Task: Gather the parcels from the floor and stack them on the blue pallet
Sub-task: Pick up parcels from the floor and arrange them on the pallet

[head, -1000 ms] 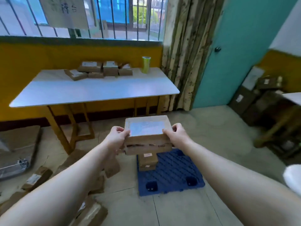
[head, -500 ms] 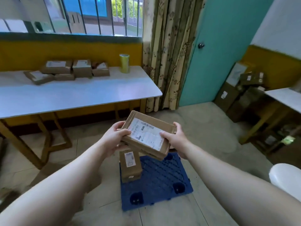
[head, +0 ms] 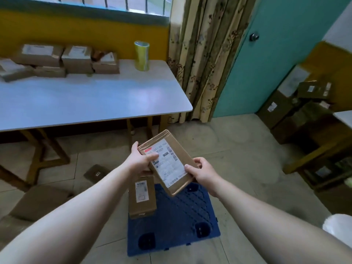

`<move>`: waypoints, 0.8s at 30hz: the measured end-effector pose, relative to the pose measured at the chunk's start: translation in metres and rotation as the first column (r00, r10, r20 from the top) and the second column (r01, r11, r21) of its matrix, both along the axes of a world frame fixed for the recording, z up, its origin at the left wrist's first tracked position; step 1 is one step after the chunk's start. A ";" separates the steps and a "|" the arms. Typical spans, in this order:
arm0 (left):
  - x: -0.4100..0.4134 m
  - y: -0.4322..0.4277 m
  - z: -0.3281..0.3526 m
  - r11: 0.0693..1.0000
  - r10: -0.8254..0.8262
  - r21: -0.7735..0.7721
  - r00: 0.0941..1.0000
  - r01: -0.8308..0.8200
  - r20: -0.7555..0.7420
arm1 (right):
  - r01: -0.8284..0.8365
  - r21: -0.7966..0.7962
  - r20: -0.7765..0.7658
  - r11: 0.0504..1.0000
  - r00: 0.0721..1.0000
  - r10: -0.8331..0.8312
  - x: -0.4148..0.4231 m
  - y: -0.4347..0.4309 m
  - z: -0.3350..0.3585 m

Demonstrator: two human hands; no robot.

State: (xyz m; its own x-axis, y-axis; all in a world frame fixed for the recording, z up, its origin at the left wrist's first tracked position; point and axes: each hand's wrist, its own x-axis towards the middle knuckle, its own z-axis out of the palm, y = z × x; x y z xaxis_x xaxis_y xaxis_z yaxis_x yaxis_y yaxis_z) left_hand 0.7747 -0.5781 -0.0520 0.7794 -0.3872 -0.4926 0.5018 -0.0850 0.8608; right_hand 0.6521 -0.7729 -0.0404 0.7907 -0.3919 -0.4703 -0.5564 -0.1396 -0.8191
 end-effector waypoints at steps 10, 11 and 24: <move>-0.013 -0.072 -0.074 0.974 -0.005 0.229 0.999 -0.007 0.051 | -0.092 0.061 -0.095 0.994 0.991 0.097 0.046 -0.050 -0.093; -0.011 -0.081 -0.086 0.965 -0.009 0.262 0.998 -0.007 0.059 | -0.085 0.077 -0.109 0.993 0.990 0.093 0.050 -0.059 -0.107; 0.024 -0.101 -0.305 0.523 -0.408 0.819 0.913 0.235 -0.002 | 0.111 0.139 -0.267 0.984 0.961 -0.070 0.086 -0.103 -0.343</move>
State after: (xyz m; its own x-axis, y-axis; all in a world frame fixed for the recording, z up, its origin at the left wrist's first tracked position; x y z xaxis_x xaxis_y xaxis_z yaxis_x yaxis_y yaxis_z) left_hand 0.7990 -0.6792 -0.3572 0.7845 -0.1518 -0.6012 0.1516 -0.8931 0.4234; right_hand 0.7384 -0.8754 -0.3833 0.5973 -0.3643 -0.7145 -0.7577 0.0359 -0.6516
